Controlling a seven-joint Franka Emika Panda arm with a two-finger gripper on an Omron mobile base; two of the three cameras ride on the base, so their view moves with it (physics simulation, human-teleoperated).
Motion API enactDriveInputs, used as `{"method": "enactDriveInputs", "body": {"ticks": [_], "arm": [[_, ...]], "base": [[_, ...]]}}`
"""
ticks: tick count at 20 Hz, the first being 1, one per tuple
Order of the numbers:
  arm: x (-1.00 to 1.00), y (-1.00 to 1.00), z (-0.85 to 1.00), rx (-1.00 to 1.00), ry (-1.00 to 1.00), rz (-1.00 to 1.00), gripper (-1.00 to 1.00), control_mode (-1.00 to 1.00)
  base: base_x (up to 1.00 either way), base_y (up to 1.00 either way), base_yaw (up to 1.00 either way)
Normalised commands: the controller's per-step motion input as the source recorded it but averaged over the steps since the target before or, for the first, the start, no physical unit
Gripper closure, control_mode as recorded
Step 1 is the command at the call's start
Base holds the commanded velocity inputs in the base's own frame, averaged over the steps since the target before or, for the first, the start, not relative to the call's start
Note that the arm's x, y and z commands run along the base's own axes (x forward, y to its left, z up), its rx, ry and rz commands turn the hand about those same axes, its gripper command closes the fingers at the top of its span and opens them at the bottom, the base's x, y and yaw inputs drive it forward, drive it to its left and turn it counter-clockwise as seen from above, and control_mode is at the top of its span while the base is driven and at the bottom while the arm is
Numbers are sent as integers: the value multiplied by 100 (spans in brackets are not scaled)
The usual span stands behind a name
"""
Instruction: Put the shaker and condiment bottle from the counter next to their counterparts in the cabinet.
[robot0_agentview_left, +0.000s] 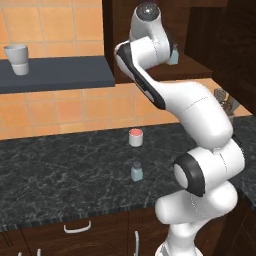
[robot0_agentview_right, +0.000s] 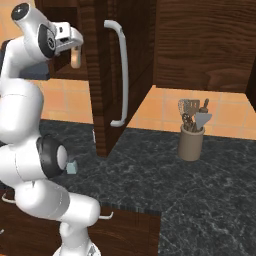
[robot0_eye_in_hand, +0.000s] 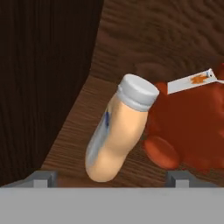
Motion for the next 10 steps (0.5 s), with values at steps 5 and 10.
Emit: {"method": "enactDriveInputs", "body": {"ticks": [5, 10], "arm": [[-96, -3, 9, 0, -23, 0, -100, -100], [-95, -8, 2, 1, -21, -2, -100, -100]], "base": [[0, 0, 0], [0, 0, 0]]}}
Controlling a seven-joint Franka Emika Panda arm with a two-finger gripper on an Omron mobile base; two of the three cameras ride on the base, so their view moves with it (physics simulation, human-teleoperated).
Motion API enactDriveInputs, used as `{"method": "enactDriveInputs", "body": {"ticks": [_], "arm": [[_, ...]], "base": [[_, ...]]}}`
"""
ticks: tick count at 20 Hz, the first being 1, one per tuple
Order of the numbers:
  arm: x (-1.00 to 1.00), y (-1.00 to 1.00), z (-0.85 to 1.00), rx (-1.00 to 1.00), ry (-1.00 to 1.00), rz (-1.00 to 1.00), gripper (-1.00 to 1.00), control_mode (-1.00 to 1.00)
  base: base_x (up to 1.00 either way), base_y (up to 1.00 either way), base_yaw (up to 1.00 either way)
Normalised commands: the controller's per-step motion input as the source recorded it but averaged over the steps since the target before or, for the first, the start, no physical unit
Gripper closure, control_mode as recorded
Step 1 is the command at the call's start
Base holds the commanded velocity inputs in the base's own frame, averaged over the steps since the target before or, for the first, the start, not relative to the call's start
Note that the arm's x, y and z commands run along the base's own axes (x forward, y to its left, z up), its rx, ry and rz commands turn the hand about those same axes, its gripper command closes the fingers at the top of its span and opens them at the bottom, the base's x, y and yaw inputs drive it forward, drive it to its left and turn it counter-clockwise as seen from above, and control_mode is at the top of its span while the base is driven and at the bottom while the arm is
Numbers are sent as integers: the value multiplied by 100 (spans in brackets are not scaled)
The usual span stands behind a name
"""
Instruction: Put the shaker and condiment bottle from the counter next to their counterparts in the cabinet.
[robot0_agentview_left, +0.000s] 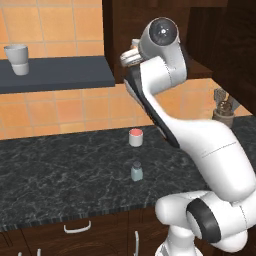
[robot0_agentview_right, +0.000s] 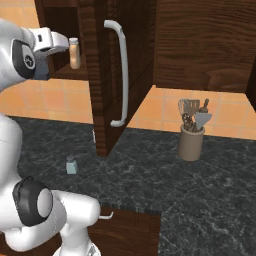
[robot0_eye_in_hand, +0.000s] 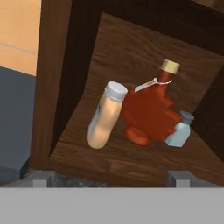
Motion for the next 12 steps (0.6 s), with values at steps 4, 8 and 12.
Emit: {"method": "enactDriveInputs", "body": {"ticks": [4, 8, 12], "arm": [[-92, -24, 3, 5, -13, -4, -100, -100], [-100, -32, 0, 12, -1, -5, -100, -100], [-96, -28, 0, 22, 4, -2, -100, -100]], "base": [[0, 0, 0], [0, 0, 0], [0, 0, 0]]}}
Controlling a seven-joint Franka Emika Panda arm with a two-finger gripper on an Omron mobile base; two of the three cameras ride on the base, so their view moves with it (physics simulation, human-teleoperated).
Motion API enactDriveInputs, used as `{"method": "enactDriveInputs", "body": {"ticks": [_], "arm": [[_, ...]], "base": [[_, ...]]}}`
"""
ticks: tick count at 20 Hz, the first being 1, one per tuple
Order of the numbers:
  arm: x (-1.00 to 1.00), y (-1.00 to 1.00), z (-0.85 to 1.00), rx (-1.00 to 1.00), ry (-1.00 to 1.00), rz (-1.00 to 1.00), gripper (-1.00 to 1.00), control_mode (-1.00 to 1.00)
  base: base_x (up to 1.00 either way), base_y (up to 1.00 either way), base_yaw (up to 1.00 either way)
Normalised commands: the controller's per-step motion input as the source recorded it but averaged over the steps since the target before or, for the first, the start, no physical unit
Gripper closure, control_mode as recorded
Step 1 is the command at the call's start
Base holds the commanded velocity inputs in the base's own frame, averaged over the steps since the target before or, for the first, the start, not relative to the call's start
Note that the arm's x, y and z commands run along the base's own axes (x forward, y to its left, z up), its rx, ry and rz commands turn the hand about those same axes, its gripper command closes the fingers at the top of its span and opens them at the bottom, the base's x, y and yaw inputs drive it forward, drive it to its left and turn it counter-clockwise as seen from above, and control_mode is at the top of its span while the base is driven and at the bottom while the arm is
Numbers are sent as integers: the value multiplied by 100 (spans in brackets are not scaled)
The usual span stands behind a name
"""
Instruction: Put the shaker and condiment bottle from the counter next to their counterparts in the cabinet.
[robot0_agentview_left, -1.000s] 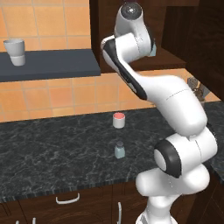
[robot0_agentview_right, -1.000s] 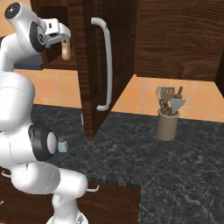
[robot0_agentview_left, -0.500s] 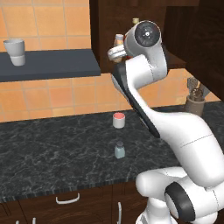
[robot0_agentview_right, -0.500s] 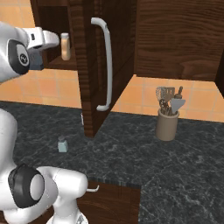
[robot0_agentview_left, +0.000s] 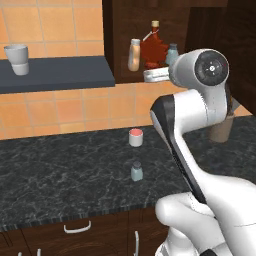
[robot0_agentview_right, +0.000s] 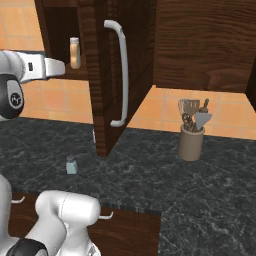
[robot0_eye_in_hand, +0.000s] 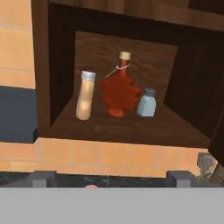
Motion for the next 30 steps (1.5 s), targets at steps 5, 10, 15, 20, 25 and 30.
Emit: {"method": "enactDriveInputs", "body": {"ticks": [5, 10, 15, 20, 25, 30], "arm": [[-75, -8, -10, 20, 11, -1, -100, -100], [-71, -8, -61, 11, 0, 0, -100, -100], [-33, -1, -55, 0, 0, 0, -100, -100], [-2, 0, -40, 10, 10, 3, -100, -100], [0, 0, -16, 22, 29, 6, -100, -100], [0, 11, -9, 4, 10, 7, -100, -100]], "base": [[0, 0, 0], [0, 0, 0], [0, 0, 0], [0, 0, 0], [0, 0, 0], [0, 0, 0]]}}
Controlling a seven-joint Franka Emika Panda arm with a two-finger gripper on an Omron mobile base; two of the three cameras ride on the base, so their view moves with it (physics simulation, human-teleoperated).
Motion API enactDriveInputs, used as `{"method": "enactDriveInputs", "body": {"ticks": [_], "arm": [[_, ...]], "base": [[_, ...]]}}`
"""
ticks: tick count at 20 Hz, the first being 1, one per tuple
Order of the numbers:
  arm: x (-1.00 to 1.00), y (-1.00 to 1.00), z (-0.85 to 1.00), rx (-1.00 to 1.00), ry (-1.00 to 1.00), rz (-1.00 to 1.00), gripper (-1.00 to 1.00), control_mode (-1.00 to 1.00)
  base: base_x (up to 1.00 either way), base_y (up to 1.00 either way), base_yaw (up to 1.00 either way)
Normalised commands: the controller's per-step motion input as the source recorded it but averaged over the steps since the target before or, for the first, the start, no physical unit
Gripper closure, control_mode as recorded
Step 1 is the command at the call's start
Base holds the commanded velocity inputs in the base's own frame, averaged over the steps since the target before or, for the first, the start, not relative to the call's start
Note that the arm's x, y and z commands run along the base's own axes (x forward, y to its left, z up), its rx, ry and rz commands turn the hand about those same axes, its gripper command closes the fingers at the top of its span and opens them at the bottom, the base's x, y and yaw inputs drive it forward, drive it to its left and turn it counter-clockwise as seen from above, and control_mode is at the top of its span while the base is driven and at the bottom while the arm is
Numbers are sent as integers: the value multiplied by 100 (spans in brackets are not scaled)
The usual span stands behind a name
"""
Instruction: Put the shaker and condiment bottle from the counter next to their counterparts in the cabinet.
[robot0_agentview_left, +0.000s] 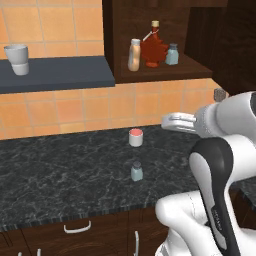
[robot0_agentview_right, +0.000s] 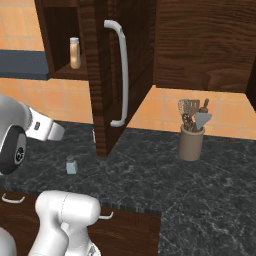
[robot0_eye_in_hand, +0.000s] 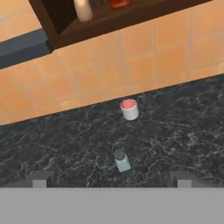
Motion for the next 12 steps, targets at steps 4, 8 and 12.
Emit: {"method": "enactDriveInputs", "body": {"ticks": [4, 8, 12], "arm": [[0, 39, -28, -11, 0, 7, -100, -100], [0, 27, -28, -12, 0, 6, -100, -100], [0, 1, -35, -1, 2, 6, -100, -100]], "base": [[0, 0, 0], [0, 0, 0], [0, 0, 0]]}}
